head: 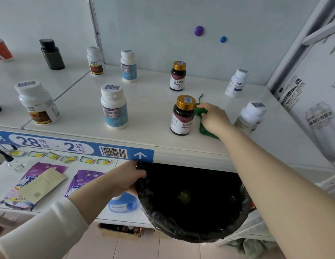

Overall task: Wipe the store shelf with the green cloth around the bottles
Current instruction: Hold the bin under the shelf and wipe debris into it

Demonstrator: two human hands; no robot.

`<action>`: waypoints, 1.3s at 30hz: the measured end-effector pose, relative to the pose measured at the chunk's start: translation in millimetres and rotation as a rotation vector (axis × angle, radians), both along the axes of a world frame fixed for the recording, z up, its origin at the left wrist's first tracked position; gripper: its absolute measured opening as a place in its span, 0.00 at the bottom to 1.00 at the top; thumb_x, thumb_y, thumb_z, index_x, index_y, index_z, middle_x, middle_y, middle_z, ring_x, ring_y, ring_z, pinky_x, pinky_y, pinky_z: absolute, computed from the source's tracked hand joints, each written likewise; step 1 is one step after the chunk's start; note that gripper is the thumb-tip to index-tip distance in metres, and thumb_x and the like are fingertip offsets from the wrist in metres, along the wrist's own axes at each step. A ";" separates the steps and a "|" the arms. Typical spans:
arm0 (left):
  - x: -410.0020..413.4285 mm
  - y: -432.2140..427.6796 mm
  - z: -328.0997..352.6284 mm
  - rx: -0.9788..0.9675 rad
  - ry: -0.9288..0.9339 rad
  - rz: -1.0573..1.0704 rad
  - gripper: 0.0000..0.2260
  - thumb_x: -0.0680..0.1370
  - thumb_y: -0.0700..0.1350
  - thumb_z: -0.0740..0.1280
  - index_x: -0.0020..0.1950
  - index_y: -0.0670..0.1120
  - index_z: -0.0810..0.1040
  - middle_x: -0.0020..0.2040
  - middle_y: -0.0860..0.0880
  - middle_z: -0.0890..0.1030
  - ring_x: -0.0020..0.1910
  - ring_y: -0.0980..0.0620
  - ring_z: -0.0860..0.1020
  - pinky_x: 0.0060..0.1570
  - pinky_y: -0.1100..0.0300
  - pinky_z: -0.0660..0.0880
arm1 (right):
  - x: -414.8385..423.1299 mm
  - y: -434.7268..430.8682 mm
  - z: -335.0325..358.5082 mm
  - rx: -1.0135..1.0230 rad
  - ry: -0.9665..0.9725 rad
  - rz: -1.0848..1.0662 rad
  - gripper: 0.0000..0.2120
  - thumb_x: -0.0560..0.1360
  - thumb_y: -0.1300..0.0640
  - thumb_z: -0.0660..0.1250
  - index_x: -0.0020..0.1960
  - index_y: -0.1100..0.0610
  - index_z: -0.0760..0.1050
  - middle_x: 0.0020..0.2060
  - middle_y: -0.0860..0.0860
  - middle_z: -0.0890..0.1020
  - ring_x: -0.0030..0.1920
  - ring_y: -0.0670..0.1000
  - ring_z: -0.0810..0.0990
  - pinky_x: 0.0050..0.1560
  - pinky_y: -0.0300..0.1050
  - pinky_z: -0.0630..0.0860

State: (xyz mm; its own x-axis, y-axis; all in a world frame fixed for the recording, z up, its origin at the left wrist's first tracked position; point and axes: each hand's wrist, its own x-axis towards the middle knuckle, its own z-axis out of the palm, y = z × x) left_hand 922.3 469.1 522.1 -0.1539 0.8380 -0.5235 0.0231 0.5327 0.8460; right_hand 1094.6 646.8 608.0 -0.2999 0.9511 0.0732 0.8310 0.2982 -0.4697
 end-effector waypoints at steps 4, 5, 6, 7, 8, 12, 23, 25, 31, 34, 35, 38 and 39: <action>-0.5 -0.4 -1.0 0.009 -0.006 -0.007 0.10 0.74 0.31 0.57 0.49 0.43 0.73 0.45 0.39 0.79 0.40 0.45 0.81 0.32 0.57 0.80 | 16.8 -32.3 -1.2 0.051 0.052 -0.001 0.19 0.77 0.64 0.55 0.65 0.49 0.70 0.64 0.54 0.74 0.52 0.55 0.75 0.45 0.40 0.66; -0.5 -0.6 -1.6 0.015 -0.004 -0.011 0.11 0.74 0.31 0.57 0.50 0.44 0.73 0.46 0.39 0.79 0.42 0.44 0.81 0.34 0.56 0.80 | 20.4 -40.5 -1.4 0.056 0.064 -0.003 0.18 0.77 0.63 0.56 0.64 0.49 0.71 0.62 0.55 0.76 0.45 0.53 0.75 0.42 0.41 0.67; -0.3 -1.0 -2.0 0.021 -0.003 -0.010 0.11 0.74 0.31 0.57 0.50 0.44 0.73 0.48 0.39 0.79 0.44 0.43 0.80 0.35 0.55 0.80 | 24.3 -48.4 -2.1 0.065 0.074 -0.003 0.18 0.77 0.62 0.56 0.63 0.49 0.71 0.59 0.56 0.77 0.40 0.51 0.72 0.39 0.41 0.66; -0.1 -1.2 -2.4 0.024 -0.001 -0.007 0.11 0.74 0.31 0.57 0.50 0.44 0.73 0.49 0.38 0.79 0.45 0.43 0.80 0.37 0.54 0.80 | 28.8 -56.9 -3.4 0.079 0.078 0.000 0.17 0.77 0.62 0.56 0.62 0.49 0.72 0.56 0.56 0.79 0.37 0.50 0.70 0.37 0.42 0.65; 0.5 -1.8 -2.7 0.023 0.002 -0.006 0.11 0.74 0.31 0.57 0.50 0.44 0.73 0.49 0.38 0.79 0.46 0.42 0.80 0.39 0.53 0.80 | 34.2 -66.7 -4.9 0.093 0.077 0.006 0.16 0.77 0.61 0.57 0.62 0.48 0.72 0.54 0.56 0.79 0.37 0.50 0.69 0.37 0.42 0.63; 4.5 -4.8 -2.5 0.025 -0.022 0.010 0.11 0.74 0.31 0.57 0.49 0.44 0.73 0.45 0.40 0.79 0.41 0.45 0.80 0.33 0.56 0.80 | 56.6 -110.5 -5.2 0.164 0.105 0.076 0.14 0.77 0.61 0.59 0.60 0.49 0.74 0.40 0.48 0.79 0.28 0.44 0.66 0.31 0.36 0.61; 5.0 -22.6 -1.4 0.014 -0.028 -0.019 0.11 0.75 0.31 0.57 0.51 0.44 0.73 0.45 0.39 0.80 0.38 0.44 0.82 0.30 0.56 0.80 | 93.0 -129.7 17.7 0.199 0.422 -0.008 0.16 0.74 0.60 0.64 0.57 0.43 0.75 0.48 0.42 0.78 0.47 0.42 0.75 0.44 0.29 0.68; 5.8 -24.7 -0.1 0.018 -0.041 -0.010 0.11 0.75 0.31 0.57 0.50 0.44 0.72 0.45 0.39 0.79 0.38 0.44 0.82 0.31 0.55 0.80 | 85.9 -108.7 19.3 0.239 0.354 -0.024 0.16 0.75 0.60 0.64 0.60 0.48 0.75 0.53 0.45 0.80 0.52 0.44 0.75 0.48 0.26 0.63; 7.6 -31.6 3.9 0.024 -0.056 -0.011 0.11 0.75 0.31 0.56 0.49 0.43 0.72 0.45 0.38 0.79 0.38 0.43 0.82 0.29 0.54 0.80 | 54.5 -105.7 -12.3 0.163 0.144 0.000 0.18 0.76 0.58 0.61 0.65 0.50 0.71 0.65 0.47 0.74 0.63 0.50 0.72 0.58 0.39 0.65; 7.2 -36.8 4.7 0.022 -0.077 -0.012 0.12 0.75 0.30 0.55 0.50 0.44 0.72 0.45 0.39 0.79 0.38 0.43 0.82 0.29 0.54 0.80 | 54.6 -124.6 -18.2 0.235 0.179 0.098 0.16 0.74 0.63 0.64 0.59 0.51 0.74 0.59 0.46 0.78 0.55 0.46 0.77 0.51 0.34 0.66; 6.7 -38.8 4.4 0.020 -0.074 -0.012 0.12 0.75 0.30 0.55 0.50 0.44 0.72 0.45 0.40 0.79 0.36 0.45 0.82 0.28 0.54 0.80 | 56.0 -129.6 -18.1 0.240 0.199 0.120 0.15 0.73 0.65 0.64 0.57 0.51 0.75 0.53 0.47 0.80 0.45 0.41 0.78 0.43 0.31 0.67; 4.3 -46.5 4.5 0.008 -0.077 -0.011 0.13 0.75 0.30 0.55 0.55 0.42 0.72 0.43 0.41 0.79 0.34 0.47 0.82 0.27 0.55 0.79 | 60.7 -142.4 -9.7 0.128 0.279 0.167 0.13 0.74 0.62 0.65 0.52 0.45 0.77 0.38 0.47 0.82 0.29 0.44 0.75 0.29 0.34 0.67; 2.8 -49.3 5.0 0.005 -0.078 -0.012 0.13 0.76 0.30 0.55 0.56 0.41 0.71 0.44 0.41 0.79 0.35 0.46 0.82 0.28 0.55 0.79 | 60.4 -146.7 -6.4 0.055 0.327 0.198 0.14 0.74 0.61 0.65 0.51 0.42 0.76 0.41 0.44 0.82 0.35 0.44 0.78 0.35 0.31 0.70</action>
State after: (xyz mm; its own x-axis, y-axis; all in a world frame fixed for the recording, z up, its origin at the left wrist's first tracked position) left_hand 925.1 419.8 527.0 -0.1025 0.8422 -0.5294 -0.0367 0.5286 0.8481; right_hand 1155.0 500.2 601.6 -0.4303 0.8689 0.2445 0.5638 0.4702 -0.6790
